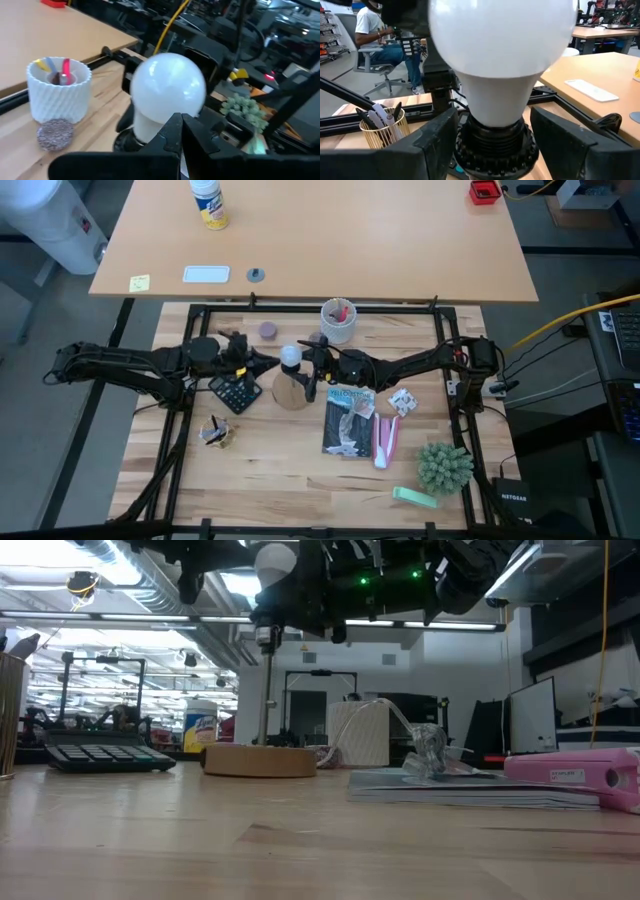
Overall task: Screw lightbulb
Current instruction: Remove the lightbulb from the lamp
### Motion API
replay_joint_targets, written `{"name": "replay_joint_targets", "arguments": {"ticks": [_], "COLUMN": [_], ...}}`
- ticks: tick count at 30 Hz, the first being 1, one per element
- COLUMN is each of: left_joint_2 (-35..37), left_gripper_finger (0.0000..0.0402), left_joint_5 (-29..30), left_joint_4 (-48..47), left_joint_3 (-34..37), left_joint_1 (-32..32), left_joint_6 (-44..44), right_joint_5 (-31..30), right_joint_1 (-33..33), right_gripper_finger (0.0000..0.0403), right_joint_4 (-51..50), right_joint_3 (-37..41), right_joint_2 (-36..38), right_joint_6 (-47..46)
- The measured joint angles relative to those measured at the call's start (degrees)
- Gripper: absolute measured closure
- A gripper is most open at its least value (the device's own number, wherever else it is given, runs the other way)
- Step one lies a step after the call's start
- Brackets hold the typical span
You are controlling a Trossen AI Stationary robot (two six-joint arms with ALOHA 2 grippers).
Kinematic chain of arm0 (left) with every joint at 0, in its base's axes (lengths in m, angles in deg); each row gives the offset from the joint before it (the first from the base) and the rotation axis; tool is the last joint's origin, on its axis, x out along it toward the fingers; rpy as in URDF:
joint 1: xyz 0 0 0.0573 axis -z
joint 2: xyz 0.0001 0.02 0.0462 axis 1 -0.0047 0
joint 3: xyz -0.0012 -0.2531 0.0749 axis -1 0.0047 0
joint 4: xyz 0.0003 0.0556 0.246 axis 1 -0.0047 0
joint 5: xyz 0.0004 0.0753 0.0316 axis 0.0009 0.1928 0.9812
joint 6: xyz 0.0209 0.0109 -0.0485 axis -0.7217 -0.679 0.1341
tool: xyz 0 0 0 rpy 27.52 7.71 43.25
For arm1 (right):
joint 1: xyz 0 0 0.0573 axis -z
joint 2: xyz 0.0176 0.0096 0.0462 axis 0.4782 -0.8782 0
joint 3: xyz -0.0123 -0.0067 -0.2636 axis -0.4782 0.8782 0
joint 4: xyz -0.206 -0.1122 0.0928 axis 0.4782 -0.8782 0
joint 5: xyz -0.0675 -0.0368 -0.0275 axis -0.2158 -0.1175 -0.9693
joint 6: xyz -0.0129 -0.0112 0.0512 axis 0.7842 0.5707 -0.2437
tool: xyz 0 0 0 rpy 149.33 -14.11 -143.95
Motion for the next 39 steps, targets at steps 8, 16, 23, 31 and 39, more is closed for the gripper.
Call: {"name": "replay_joint_targets", "arguments": {"ticks": [8,16,23,31,39], "left_joint_2": [0.0,0.1,0.1,0.1,0.0], "left_gripper_finger": [0.04,0.04,0.04,0.04,0.04], "left_joint_5": [-3.0,-2.9,6.2,13.4,13.4], "left_joint_4": [1.2,9.6,9.5,9.5,9.5], "left_joint_3": [0.0,0.0,0.0,0.0,0.0], "left_joint_1": [0.0,0.0,-0.2,-0.2,-0.2], "left_joint_6": [-3.7,-13.5,-13.6,-15.3,-15.2], "right_joint_5": [0.0,0.0,0.2,1.4,1.4], "right_joint_1": [0.0,0.0,0.0,0.0,0.0], "right_gripper_finger": [0.0146,0.0146,0.0146,0.0146,0.0148], "right_joint_4": [0.1,0.0,0.1,0.1,0.1], "right_joint_3": [0.0,0.0,0.0,0.0,0.0], "right_joint_2": [0.0,0.0,0.0,0.0,0.0], "right_joint_6": [0.0,0.0,0.0,0.0,0.0]}}
